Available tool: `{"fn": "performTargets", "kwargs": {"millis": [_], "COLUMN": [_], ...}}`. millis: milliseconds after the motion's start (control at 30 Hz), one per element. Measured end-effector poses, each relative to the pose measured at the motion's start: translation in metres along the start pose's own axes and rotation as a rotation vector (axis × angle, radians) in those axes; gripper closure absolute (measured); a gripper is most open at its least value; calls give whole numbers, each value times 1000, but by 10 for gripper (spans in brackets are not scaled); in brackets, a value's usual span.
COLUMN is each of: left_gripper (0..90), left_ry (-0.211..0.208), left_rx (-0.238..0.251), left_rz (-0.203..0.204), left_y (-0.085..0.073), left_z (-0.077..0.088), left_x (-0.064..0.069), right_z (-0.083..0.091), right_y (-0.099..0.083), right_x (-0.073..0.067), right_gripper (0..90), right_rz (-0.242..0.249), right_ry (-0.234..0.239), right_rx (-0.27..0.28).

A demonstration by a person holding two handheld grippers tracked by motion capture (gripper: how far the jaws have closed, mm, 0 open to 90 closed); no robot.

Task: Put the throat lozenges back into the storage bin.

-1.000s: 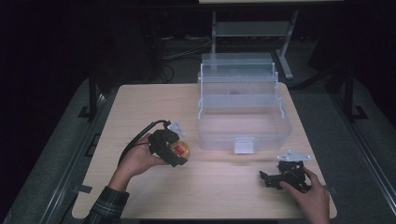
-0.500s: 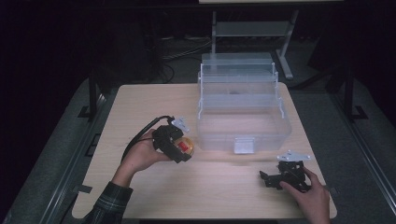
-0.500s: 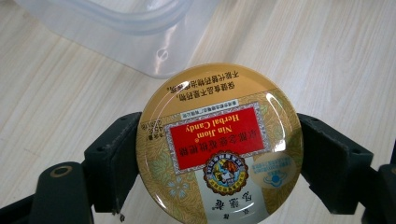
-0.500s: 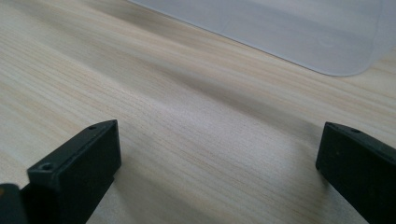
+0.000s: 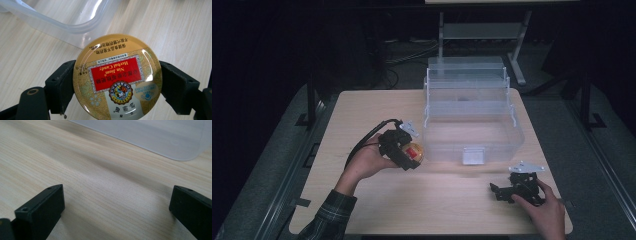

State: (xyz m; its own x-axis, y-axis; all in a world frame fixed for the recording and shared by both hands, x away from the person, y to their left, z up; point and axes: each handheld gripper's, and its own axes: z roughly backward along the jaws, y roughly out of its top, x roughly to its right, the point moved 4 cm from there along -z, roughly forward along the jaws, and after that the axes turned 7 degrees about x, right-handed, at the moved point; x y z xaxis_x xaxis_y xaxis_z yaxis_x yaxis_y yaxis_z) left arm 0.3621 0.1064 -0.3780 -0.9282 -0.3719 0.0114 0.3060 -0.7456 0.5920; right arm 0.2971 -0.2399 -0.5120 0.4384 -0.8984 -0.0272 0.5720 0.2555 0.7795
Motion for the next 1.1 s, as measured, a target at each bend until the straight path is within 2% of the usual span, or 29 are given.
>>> {"fn": "performTargets", "kwargs": {"millis": [200,700,1100], "left_gripper": [197,197,197], "left_ry": [-2,-4,-8], "left_rx": [4,18,16], "left_rz": [7,-4,0], "left_y": [5,26,39], "left_z": [0,0,-7], "left_x": [-2,-10,-17], "right_z": [0,0,0], "right_y": [0,0,0], "right_x": [0,0,0], "right_gripper": [0,0,0], "right_rz": [0,2,0], "right_ry": [0,1,0], "right_rx": [0,0,0]}}
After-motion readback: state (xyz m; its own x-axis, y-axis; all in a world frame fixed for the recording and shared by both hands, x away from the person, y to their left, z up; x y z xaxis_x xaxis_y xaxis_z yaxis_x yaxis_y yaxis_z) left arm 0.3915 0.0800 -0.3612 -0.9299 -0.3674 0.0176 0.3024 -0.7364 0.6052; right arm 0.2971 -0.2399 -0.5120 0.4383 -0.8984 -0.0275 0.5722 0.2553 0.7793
